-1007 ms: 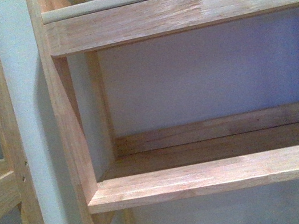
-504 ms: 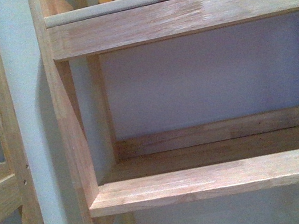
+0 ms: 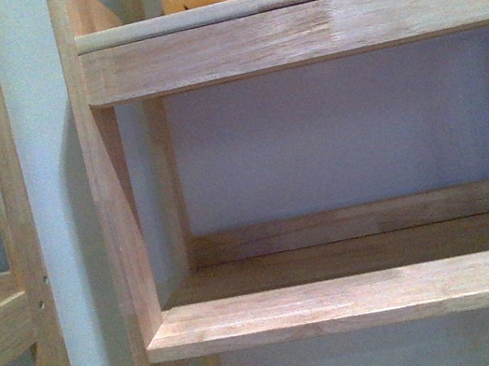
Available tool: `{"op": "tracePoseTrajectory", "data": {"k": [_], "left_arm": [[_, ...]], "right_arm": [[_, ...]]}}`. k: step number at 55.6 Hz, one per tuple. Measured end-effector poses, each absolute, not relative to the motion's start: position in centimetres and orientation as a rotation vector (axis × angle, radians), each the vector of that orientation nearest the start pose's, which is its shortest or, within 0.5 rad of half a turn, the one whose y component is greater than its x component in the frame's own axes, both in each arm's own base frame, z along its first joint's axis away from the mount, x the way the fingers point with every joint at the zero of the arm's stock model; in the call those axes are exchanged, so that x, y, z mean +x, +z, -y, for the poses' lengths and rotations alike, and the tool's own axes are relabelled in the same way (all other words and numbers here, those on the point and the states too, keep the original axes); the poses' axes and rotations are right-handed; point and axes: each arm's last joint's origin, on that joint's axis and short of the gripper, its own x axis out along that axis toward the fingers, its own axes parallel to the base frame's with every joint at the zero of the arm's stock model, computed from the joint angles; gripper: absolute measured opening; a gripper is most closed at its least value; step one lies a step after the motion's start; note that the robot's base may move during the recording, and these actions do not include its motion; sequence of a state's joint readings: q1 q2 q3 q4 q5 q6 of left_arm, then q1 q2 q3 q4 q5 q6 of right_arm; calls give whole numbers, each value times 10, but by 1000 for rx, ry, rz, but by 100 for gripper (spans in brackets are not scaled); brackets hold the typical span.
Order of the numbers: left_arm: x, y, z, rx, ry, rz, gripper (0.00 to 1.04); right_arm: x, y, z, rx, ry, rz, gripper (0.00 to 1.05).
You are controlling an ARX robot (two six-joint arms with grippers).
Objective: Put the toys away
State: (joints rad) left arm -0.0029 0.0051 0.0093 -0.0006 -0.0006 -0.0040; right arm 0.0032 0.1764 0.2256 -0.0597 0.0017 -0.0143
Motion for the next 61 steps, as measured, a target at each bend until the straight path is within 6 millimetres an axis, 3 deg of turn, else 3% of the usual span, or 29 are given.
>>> {"op": "tracePoseTrajectory", "data": {"k": [28, 61], "left_arm": [[97, 166, 0, -4, -2, 4, 98], [97, 166, 0, -4, -2, 4, 98]], "right_arm": [[98, 185, 0, -14, 2, -10, 4], [97, 167, 0, -14, 3, 1, 4]]}}
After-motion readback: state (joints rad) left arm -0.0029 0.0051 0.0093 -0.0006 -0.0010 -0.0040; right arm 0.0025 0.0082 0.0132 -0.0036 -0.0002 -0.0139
